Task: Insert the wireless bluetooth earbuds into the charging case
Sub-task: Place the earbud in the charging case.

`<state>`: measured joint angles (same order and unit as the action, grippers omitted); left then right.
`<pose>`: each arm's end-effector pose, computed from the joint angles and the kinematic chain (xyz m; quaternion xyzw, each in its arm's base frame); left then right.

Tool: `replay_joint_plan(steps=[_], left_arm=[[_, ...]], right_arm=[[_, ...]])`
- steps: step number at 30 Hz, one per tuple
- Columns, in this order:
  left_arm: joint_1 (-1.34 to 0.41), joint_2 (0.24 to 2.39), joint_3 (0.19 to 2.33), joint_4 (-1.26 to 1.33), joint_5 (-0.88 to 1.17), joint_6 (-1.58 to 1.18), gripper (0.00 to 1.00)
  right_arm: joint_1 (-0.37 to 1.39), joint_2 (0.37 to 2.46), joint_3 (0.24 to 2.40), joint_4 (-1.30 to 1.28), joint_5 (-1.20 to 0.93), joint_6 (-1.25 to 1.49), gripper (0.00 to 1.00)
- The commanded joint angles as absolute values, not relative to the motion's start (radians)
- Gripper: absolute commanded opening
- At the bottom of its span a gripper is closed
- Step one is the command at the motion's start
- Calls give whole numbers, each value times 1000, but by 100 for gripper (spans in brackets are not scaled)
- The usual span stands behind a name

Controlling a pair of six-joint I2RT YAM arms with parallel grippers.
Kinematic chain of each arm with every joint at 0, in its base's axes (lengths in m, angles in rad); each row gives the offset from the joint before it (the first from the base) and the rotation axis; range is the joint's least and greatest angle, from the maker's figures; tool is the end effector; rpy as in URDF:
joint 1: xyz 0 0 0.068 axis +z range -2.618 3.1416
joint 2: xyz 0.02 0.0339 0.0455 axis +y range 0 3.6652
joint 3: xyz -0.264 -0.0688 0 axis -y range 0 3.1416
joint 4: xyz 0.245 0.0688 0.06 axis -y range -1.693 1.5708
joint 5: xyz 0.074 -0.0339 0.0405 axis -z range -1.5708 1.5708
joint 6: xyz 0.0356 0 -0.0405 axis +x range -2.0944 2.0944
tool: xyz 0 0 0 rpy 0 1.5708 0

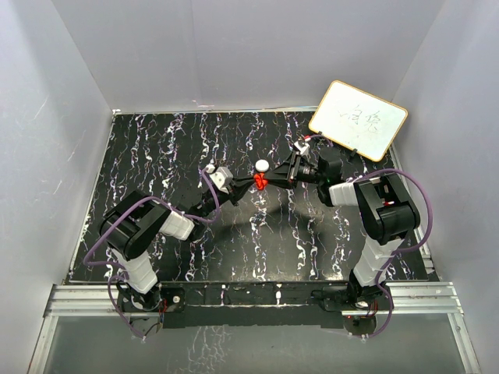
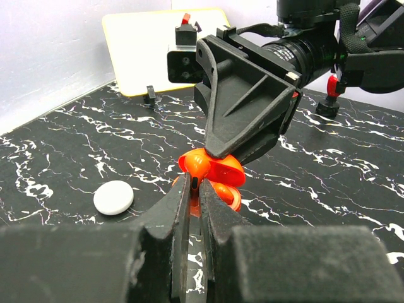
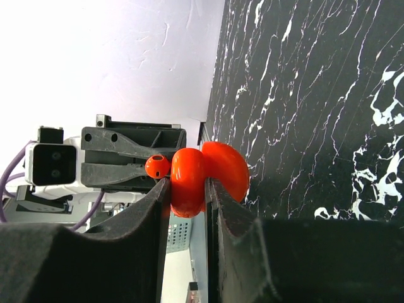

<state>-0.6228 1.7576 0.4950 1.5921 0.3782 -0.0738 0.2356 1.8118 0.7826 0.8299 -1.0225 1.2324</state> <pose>0.2375 -0.1867 0.1923 0.3020 0.5084 -0.3755 0.7137 0.3346 0.1116 0.1725 0.0505 0.7410 0.6511 0.1564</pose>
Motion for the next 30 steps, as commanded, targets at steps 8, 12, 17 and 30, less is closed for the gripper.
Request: replay_joint_plan(steps=[8,12,17,30], left_arm=[[-613,1750,537,1779,409,-74,0],[-614,1772,554,1786,441,-88,0],[-614,1784,561,1786,502,-103,0],[-612,1760,548,1786,537,-80,0]], right_arm=[[238,1748,643,1099,-886,1348,0],[238,1747,571,1237,-848,1412,0],[237,1772,542,1340,-842,1451,0],[237,1827,526,1444,-857,1498,0]])
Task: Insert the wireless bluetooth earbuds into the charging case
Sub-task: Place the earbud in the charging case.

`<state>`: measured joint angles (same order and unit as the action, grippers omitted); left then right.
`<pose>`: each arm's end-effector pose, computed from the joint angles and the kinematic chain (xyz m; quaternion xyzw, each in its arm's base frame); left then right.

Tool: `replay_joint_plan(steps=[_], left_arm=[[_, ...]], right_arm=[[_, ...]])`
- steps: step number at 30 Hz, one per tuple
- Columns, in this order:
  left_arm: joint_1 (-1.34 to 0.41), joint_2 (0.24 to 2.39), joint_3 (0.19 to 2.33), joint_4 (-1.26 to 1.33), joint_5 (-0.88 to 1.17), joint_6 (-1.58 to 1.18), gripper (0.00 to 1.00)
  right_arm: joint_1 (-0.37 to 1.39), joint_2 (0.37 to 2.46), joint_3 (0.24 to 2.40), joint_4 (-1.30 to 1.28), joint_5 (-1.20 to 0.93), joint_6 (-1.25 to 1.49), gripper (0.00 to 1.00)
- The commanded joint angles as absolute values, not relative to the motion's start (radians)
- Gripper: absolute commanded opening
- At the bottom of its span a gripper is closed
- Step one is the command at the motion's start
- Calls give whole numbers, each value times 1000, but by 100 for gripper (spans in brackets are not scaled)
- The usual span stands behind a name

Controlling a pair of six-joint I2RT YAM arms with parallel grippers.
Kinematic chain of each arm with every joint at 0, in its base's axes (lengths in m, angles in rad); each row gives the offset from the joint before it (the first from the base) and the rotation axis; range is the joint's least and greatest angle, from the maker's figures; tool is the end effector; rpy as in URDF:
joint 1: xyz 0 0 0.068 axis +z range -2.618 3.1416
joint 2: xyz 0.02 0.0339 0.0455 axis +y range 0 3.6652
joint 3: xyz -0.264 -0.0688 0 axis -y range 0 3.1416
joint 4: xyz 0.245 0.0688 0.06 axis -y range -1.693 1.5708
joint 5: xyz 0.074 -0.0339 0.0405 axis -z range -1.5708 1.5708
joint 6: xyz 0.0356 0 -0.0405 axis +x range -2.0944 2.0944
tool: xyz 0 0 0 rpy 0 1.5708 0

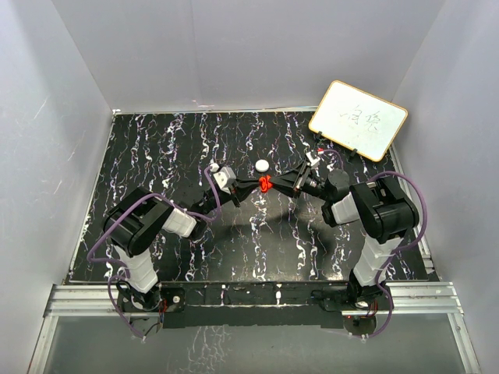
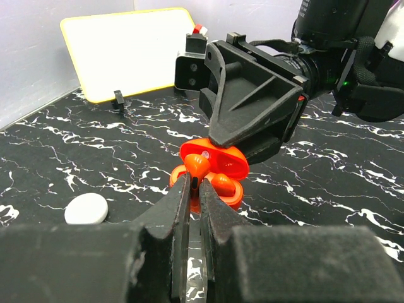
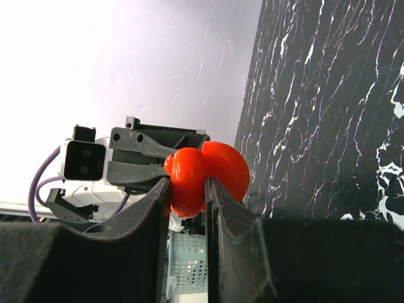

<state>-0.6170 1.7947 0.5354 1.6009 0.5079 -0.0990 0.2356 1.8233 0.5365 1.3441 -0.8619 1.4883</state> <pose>0.2427 -0.1934 0.1913 0.3414 0.4870 -0.4128 0.6899 0.2944 0.0985 0.1563 0.1196 0.6834 0.6882 0.2123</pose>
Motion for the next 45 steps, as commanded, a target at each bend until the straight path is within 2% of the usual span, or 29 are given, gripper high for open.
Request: replay_joint_plan(steps=[1,27,45], left_arm=[[-612,1757,548,1786,535,-78,0],[-607,1720,576,1786,551,-69,0],[-606,1771,604,1786,578,-103,0]], right_arm=[[237,1828,524,1446,-857,1497,0],[238,1830,523,1441,-865,1498,0],[238,1825,530,1435,-867,1499,0]])
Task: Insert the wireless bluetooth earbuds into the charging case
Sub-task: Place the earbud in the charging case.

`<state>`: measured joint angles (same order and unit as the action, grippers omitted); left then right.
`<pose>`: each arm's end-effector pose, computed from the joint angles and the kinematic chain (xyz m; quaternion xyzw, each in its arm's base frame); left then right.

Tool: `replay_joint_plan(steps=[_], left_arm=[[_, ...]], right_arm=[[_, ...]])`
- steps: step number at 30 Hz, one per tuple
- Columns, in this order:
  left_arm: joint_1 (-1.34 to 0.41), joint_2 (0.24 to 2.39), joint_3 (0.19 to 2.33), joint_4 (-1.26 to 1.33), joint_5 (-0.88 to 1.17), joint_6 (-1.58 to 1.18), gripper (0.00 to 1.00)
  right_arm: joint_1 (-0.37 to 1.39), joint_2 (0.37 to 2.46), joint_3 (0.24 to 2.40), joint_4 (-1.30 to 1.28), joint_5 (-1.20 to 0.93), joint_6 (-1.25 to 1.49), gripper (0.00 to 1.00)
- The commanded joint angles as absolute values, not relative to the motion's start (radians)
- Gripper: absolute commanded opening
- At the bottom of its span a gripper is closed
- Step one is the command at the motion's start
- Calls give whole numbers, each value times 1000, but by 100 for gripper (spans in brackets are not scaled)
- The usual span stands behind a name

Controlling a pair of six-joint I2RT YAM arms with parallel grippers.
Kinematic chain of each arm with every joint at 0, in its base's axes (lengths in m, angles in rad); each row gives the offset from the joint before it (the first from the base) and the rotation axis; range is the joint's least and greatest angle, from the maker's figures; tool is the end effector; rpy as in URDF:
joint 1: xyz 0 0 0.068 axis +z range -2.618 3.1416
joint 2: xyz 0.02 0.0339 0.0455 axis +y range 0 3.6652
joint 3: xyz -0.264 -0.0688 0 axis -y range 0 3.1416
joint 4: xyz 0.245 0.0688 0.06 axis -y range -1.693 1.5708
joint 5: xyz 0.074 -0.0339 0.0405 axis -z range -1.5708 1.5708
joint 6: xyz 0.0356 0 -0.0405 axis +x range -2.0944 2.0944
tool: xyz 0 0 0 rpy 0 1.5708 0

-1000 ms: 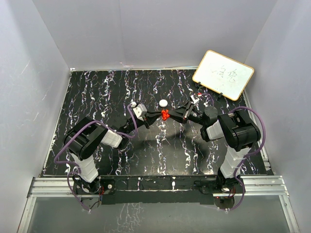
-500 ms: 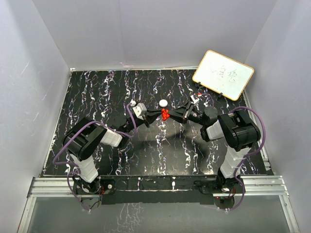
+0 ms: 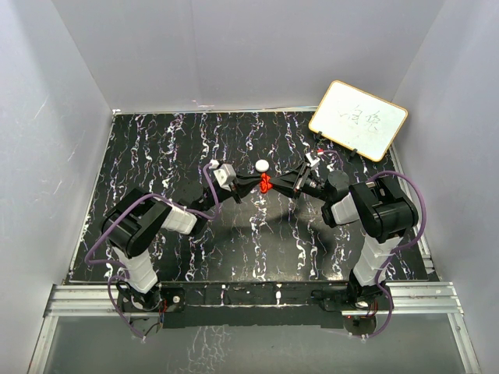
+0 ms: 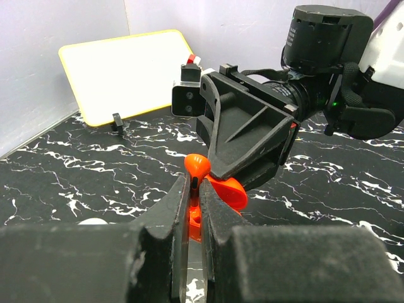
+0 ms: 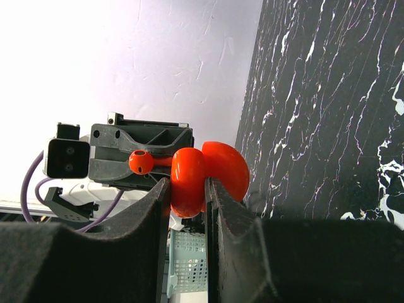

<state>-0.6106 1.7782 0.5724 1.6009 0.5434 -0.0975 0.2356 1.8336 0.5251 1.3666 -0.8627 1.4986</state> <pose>0.2469 -0.1953 0.2046 0.3516 0.4601 -0.4175 0.7003 0.2923 0.0980 0.1530 0.1226 0.6827 0.6894 0.2087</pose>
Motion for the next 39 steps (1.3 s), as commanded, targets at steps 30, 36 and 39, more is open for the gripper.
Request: replay_joint_plan(steps=[30,36,39], left_arm=[[-606,1795,586,1787,584,-116,0],[-607,1804,582,1787,584,-115,0],[-606,1803,578,1787,582,-115,0]], right_arm=[[238,1824,531,1438,-867,1501,0],[237,1825,532,1438,-868,1500,0],[238,1827,532,1440,-868,1500,0]])
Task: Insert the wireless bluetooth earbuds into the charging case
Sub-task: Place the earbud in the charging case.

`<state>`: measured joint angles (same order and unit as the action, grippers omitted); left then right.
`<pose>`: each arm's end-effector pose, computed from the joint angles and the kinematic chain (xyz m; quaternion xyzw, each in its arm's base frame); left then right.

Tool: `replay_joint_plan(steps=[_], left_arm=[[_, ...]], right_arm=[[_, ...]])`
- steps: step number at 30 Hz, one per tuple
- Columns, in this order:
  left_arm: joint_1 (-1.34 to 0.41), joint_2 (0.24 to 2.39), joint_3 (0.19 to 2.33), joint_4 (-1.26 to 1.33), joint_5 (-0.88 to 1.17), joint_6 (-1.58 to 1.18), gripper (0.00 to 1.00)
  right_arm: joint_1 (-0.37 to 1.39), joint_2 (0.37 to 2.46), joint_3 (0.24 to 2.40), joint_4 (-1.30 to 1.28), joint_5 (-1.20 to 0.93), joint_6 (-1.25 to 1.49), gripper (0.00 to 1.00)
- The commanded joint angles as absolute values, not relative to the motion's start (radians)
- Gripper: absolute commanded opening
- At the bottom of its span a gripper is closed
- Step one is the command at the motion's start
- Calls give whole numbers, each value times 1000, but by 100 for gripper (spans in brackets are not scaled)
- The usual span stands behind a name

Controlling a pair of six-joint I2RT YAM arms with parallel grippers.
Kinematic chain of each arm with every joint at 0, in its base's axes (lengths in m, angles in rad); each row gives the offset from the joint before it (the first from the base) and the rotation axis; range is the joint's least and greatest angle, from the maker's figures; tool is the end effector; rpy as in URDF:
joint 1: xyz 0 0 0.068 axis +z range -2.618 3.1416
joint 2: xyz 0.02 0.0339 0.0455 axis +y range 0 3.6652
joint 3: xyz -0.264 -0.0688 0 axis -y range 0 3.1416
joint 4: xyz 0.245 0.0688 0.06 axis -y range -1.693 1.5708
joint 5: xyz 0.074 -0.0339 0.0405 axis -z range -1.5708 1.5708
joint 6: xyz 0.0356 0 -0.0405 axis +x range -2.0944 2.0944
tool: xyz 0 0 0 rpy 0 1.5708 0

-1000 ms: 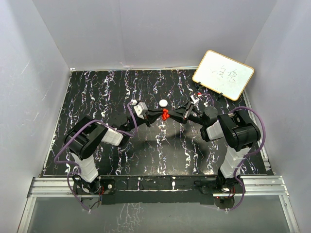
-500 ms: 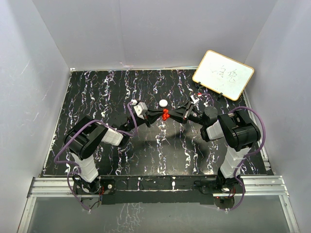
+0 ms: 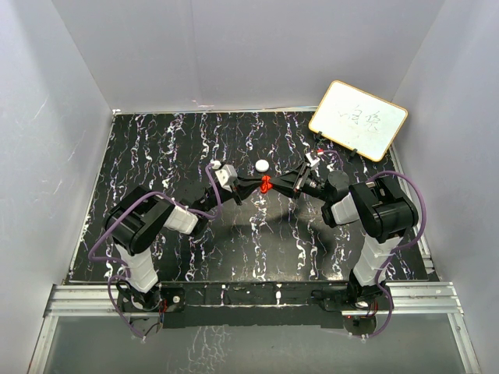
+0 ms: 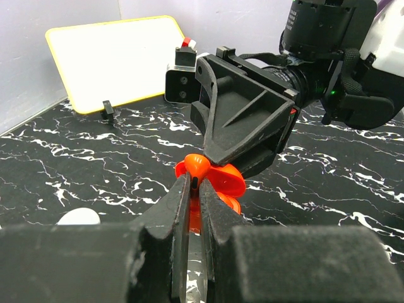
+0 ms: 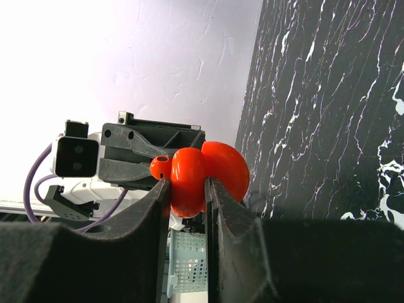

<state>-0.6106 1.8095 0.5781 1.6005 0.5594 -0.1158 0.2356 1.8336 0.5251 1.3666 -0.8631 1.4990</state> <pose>0.2495 -0.1976 0.1965 0.3538 0.4711 -0.4275 0.6856 0.2922 0.0980 0.1530 0.1226 0.6827 0.6895 0.2085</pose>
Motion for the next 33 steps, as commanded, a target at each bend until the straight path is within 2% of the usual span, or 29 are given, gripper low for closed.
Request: replay_joint_plan(steps=[1,33], left_arm=[[-606,1803,577,1787,581,-114,0],[-606,1830,578,1787,578,-112,0]], right_arm=[[239,1827,532,1440,-868,1500,0],[237,1825,532,1441,-867,1503,0]])
